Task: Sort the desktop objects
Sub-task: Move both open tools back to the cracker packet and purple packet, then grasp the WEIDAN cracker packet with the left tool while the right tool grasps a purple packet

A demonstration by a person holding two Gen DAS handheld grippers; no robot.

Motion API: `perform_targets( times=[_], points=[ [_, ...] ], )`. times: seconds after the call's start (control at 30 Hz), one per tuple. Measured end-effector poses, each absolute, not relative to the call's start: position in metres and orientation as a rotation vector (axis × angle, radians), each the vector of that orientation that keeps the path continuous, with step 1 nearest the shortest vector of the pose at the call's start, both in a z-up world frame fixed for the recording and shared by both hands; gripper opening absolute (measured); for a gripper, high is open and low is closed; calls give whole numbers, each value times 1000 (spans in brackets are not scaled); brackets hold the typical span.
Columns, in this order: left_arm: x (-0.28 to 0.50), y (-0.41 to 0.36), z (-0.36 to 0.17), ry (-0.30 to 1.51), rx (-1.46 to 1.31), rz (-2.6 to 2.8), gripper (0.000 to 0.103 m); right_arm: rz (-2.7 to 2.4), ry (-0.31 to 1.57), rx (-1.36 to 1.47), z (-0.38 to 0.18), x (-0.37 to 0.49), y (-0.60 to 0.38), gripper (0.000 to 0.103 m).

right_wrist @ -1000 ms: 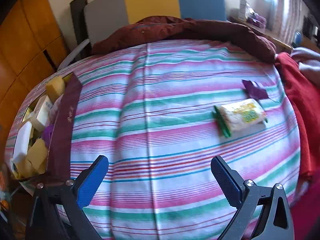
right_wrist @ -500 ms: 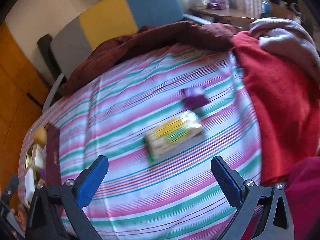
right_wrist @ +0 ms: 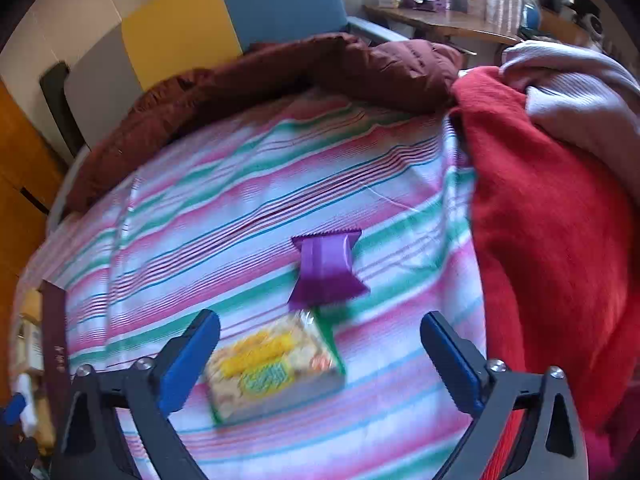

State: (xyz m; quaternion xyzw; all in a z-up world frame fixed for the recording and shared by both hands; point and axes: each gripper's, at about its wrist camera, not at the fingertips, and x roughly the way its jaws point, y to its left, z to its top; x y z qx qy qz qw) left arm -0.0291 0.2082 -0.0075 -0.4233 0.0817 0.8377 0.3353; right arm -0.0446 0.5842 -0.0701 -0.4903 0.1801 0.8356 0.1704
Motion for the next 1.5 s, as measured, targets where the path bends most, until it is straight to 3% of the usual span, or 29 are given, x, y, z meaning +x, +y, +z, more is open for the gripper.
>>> perform_targets(
  times=[0.07,0.3,0.53,1.07,1.5],
  points=[
    [-32,215,-10,228,-1111,2173,92,2368,502,-1411,-79,-55,590,86],
    [-39,247,-20,292,-1105,2119,92,2363,469,-1464,-102,-75,598,83],
    [-44,287,-34,331,-1095,2011,87,2375,453,-1464,-110,-79,602,52],
    [-28,411,-62,622,-968,1668,80,2385,548,-1438,-99,-69,617,51],
    [-35,463,-99,730,-962,1592,77,2406,575,-1416,-91,-72,622,51]
  ],
)
